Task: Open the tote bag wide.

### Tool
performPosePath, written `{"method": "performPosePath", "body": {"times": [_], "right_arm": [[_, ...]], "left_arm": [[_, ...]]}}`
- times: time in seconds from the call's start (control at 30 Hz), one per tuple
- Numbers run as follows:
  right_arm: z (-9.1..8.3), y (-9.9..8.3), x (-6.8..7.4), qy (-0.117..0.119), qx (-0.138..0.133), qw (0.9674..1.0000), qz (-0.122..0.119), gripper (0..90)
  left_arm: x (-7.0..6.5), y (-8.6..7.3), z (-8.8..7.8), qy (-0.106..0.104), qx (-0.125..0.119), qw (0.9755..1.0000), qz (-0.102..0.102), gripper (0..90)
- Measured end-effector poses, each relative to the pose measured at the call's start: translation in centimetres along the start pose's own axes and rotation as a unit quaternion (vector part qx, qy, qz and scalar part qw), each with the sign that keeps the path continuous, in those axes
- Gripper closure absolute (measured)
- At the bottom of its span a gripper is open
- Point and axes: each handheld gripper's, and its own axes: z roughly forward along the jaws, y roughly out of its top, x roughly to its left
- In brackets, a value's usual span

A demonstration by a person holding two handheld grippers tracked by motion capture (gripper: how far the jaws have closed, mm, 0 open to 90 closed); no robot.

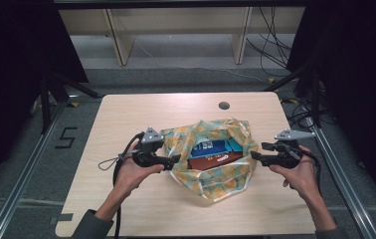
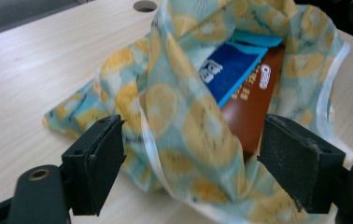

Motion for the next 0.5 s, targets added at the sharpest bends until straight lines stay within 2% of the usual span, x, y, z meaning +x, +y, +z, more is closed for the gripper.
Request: {"method": "performPosePath", "body": {"times": [0.13,0.17,0.2,0.27,0.3,0.33,0.37,0.4,0.43,0.47,0.5], "right_arm": [[-0.7,-1.2,0.9,-0.008,0.008,0.9998,0.013,38.3],[-0.8,-1.6,0.8,-0.008,0.007,0.9999,-0.001,38.1],[-1.1,-2.1,1.1,-0.007,0.011,0.9999,-0.003,38.1],[-1.5,-2.9,1.4,-0.013,0.009,0.9999,0.001,38.0],[-1.7,-3.3,1.8,-0.013,0.010,0.9997,0.015,37.9],[-1.8,-3.8,1.8,-0.016,0.008,0.9998,0.012,37.9],[-2.0,-4.2,1.6,-0.016,0.008,0.9998,0.003,37.8],[-2.2,-4.6,1.8,-0.018,0.013,0.9997,0.014,37.8],[-2.2,-5.0,1.6,-0.015,0.013,0.9998,0.004,37.7],[-2.2,-5.5,1.6,-0.016,0.011,0.9998,0.007,37.7],[-2.3,-5.9,1.9,-0.017,0.013,0.9993,0.029,37.7]], "left_arm": [[-0.5,-2.4,-0.9,0.003,-0.004,0.9999,-0.011,20.1],[-0.6,-3.1,-1.2,0.003,-0.004,0.9999,-0.012,19.9],[-0.7,-3.5,-1.4,0.004,-0.010,0.9998,-0.017,19.9],[-0.9,-4.4,-1.9,0.006,-0.006,0.9999,-0.014,19.6],[-0.9,-4.8,-2.1,0.003,-0.003,0.9999,-0.011,19.4],[-1.1,-5.3,-2.2,0.004,-0.009,0.9998,-0.019,19.4],[-1.2,-5.7,-2.4,0.008,-0.002,0.9999,-0.014,19.2],[-1.2,-6.2,-2.5,0.006,-0.001,0.9999,-0.014,19.0],[-1.3,-6.6,-2.6,0.003,0.000,0.9999,-0.015,19.0],[-1.5,-7.1,-2.6,0.003,0.001,0.9998,-0.018,18.9],[-1.6,-7.5,-2.6,0.002,0.003,0.9998,-0.019,18.9]]}}
